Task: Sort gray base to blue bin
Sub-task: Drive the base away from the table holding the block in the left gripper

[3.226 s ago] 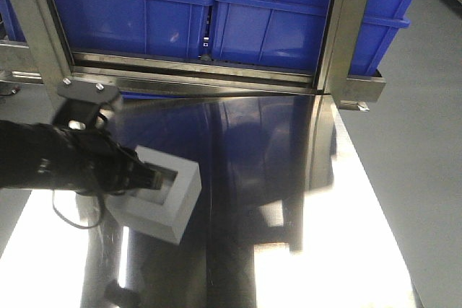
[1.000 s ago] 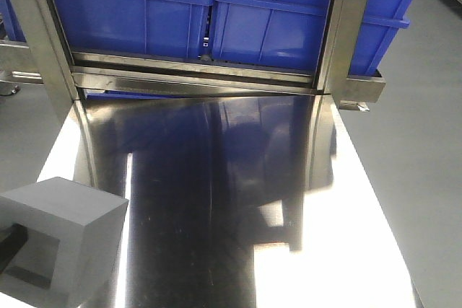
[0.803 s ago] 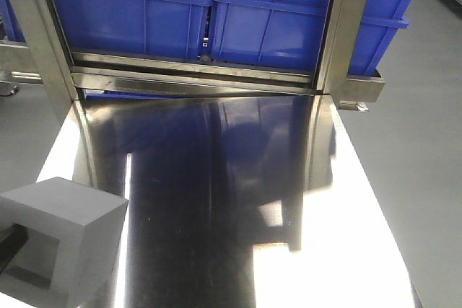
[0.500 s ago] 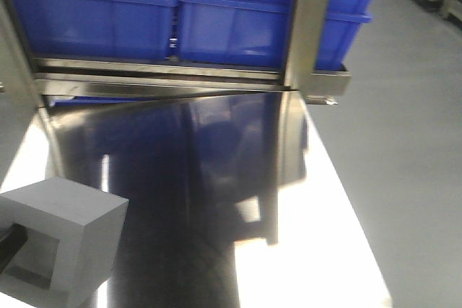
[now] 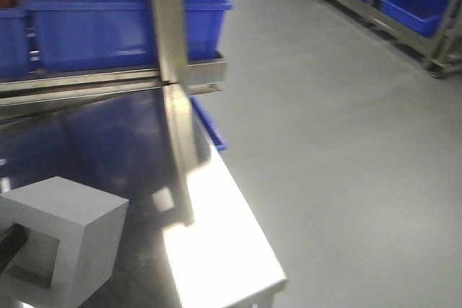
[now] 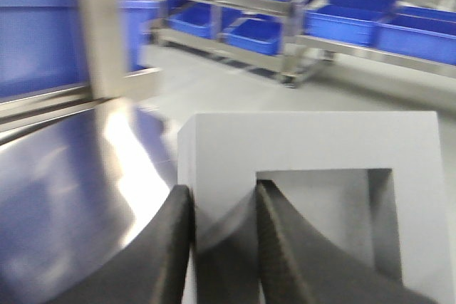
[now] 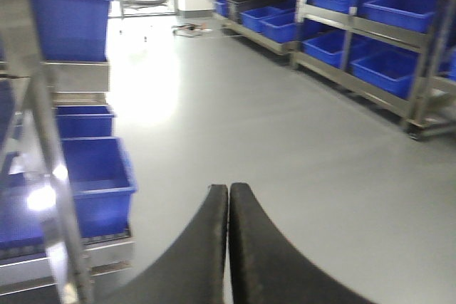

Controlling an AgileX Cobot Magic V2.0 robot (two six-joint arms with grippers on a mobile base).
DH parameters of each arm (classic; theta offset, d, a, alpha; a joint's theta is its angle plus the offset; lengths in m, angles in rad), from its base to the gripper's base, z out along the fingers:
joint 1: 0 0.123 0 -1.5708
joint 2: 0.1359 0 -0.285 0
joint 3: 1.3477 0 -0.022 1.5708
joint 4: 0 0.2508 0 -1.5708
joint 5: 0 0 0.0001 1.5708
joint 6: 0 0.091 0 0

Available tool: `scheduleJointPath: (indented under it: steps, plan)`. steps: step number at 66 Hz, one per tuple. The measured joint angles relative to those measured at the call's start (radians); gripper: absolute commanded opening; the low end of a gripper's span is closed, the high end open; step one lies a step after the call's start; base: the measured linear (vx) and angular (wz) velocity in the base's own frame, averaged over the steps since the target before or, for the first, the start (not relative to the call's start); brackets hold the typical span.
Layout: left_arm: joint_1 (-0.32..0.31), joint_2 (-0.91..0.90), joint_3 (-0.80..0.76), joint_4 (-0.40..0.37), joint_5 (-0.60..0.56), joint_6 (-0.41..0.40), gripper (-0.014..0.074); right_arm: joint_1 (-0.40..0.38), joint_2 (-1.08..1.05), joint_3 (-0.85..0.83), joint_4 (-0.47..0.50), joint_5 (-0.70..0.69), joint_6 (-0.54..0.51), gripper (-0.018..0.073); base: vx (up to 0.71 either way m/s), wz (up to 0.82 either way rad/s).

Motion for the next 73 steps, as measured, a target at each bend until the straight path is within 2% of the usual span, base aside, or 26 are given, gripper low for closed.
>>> scheduleJointPath:
  steps: [48, 73]
  plan:
    - [0.000, 0.000, 0.000, 0.000, 0.007, 0.000, -0.0006, 0.000, 0.000, 0.000, 0.000, 0.000, 0.000, -0.0009, -0.09, -0.54]
    - [0.000, 0.000, 0.000, 0.000, 0.007, 0.000, -0.0006, 0.000, 0.000, 0.000, 0.000, 0.000, 0.000, -0.0009, -0.11, -0.71]
